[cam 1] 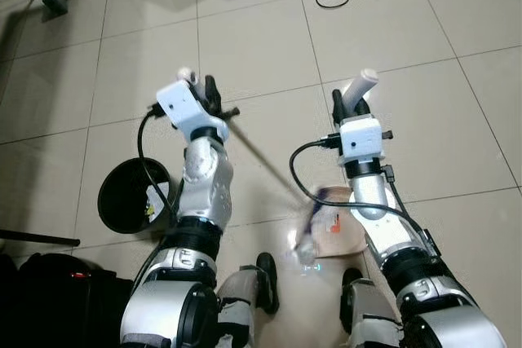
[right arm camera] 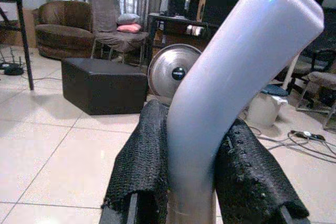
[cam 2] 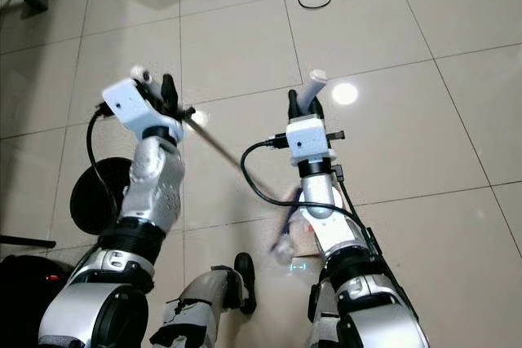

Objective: Sweep floor

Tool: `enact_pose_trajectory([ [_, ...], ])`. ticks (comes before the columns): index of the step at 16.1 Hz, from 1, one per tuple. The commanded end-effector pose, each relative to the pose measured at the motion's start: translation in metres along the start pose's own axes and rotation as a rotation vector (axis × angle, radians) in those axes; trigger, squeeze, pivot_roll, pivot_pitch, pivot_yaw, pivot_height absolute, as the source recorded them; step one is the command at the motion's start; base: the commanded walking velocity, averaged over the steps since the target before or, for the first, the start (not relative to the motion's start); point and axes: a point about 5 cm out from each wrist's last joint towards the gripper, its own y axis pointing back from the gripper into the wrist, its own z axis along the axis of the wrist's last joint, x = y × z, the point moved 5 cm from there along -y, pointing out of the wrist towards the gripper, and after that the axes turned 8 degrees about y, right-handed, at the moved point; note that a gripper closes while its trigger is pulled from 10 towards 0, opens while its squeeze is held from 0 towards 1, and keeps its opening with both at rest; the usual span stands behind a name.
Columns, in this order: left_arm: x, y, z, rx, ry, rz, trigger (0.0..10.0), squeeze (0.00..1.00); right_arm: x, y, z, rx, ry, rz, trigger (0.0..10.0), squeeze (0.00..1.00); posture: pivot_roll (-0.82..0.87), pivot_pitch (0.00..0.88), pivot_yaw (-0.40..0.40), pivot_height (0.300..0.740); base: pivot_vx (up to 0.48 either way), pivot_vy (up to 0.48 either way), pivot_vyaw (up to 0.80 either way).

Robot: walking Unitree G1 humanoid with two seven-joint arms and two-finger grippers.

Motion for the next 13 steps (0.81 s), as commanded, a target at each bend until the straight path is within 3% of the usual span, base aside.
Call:
enact_pose_trajectory([
  [1,-0.031,0.000,-0.002,0.022,0.125,-0.056,10.0,0.00,0.001,0.008,-0.014,0.066,-0.006,-0.001,10.0,0.00,0.16,0.276,0.200,0.740,0.000,0.000,0.00],
  [4,-0.040,-0.009,0.009,0.028,0.133,-0.118,10.0,0.00,-0.007,0.007,-0.018,0.080,-0.007,-0.016,10.0,0.00,0.14,0.237,0.186,0.740,0.000,0.000,0.00],
  [6,-0.039,-0.015,0.017,0.022,0.086,-0.158,10.0,0.00,-0.016,0.007,-0.021,0.085,-0.014,-0.036,10.0,0.00,0.11,0.199,0.171,0.740,0.000,0.000,0.00],
  [8,-0.035,-0.026,0.033,-0.020,-0.031,-0.203,10.0,0.00,-0.031,0.009,-0.024,0.090,-0.034,-0.072,10.0,0.00,0.08,0.161,0.160,0.740,0.000,0.000,0.00],
  [13,-0.014,-0.039,0.060,-0.088,-0.141,-0.204,10.0,0.00,-0.057,0.024,-0.022,0.083,-0.101,-0.150,10.0,0.00,0.02,0.096,0.146,0.740,0.000,0.000,0.00],
])
